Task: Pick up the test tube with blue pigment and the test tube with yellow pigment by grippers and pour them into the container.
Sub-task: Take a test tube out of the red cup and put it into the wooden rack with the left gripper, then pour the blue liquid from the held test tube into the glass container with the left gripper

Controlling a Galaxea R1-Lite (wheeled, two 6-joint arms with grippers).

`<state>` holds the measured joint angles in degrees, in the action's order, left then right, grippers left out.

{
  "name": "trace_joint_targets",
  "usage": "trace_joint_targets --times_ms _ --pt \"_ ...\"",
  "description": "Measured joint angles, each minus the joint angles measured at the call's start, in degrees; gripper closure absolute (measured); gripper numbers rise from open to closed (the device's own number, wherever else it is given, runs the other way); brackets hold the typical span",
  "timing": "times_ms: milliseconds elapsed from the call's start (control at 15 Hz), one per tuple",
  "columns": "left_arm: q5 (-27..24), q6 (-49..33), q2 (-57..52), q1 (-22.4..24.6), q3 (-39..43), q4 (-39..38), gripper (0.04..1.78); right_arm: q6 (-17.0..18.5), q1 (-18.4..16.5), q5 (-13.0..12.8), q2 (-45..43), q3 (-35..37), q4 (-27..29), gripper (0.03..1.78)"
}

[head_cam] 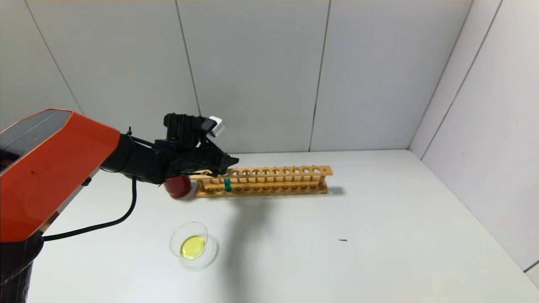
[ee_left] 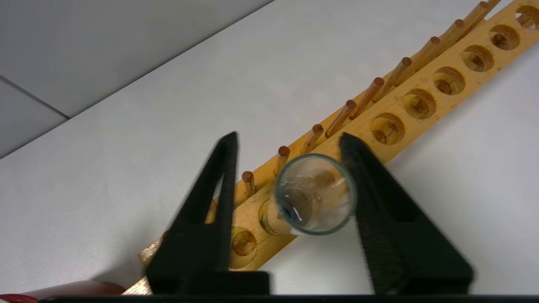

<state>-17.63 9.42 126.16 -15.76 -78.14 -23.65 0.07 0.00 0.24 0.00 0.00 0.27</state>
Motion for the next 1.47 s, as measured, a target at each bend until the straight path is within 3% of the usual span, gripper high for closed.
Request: trace_joint_targets --times_ms 200,667,1200,1467 --pt "1.2 0.1 -0.2 0.0 0.2 0.0 1.47 0.0 0.0 0.0 0.0 0.0 0.0 0.06" --pt "4.0 0.5 -2.5 -1.1 0.1 0.0 1.47 0.0 0.0 0.0 0.0 0.0 0.0 0.06" --pt "5.0 0.7 -12.7 -1.1 -0.4 1.9 1.47 0.0 0.0 0.0 0.0 0.0 0.0 0.06" --pt "5.1 1.9 -19.5 -0.7 4.2 3.2 1.47 0.0 0.0 0.0 0.0 0.0 0.0 0.06"
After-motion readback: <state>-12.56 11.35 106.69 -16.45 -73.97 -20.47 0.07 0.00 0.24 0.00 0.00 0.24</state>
